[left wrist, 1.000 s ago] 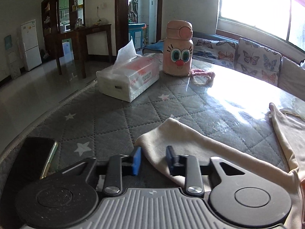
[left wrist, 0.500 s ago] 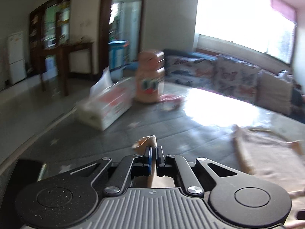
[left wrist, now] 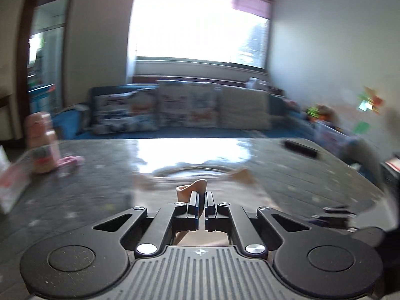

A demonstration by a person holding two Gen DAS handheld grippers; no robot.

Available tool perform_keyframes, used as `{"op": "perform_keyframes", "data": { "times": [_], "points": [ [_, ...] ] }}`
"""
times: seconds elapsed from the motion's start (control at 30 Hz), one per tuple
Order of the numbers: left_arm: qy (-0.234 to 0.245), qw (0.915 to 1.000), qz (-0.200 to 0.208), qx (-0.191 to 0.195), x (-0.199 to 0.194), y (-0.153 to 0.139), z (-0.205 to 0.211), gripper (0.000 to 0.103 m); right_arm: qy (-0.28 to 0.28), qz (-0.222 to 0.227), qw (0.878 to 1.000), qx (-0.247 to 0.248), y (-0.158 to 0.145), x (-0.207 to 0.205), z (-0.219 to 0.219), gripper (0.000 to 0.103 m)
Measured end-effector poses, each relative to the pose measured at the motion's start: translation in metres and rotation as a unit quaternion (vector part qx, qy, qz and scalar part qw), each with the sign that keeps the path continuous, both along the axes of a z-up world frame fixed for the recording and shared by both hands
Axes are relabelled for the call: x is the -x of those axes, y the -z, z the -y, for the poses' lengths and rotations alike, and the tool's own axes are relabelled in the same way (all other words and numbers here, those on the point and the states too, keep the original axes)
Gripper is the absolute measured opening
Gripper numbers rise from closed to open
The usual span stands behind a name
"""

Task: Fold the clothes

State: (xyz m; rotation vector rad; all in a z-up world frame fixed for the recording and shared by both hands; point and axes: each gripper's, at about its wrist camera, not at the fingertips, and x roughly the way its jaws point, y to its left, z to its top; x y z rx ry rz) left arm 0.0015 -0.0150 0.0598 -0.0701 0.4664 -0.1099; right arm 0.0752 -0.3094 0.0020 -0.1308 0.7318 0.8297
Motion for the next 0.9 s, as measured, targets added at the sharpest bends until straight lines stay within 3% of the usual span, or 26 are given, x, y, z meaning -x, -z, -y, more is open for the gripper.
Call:
{"op": "perform_keyframes", "data": {
  "times": [0.17, 0.37, 0.5, 0.7, 0.9],
  "points": [
    [0.066, 0.9973, -0.032, -0.008, -0.010, 0.016, 0.034, 0.008, 0.010, -0.018, 1.000, -0.005, 0.003, 0.002, 0.015, 0.066],
    [0.086, 0.9950, -0.049, -0.012, -0.001, 0.025, 0.032, 0.011, 0.009, -0.035, 0.999, -0.011, 0.007, 0.006, 0.025, 0.066],
    [0.053, 0.9975, -0.042, -0.021, 0.010, 0.024, 0.009, 0.034, 0.008, -0.047, 0.999, -0.015, 0.007, 0.004, 0.025, 0.066],
    [-0.017, 0.9969, -0.057, -0.051, 0.022, 0.034, -0.037, 0.042, 0.017, -0.066, 0.998, -0.010, 0.016, -0.008, 0.013, 0.054],
    [-0.035, 0.9931, -0.084, -0.074, 0.046, 0.053, -0.061, 0.051, 0.017, -0.069, 0.997, 0.006, 0.018, -0.010, 0.003, 0.041]
  ]
}}
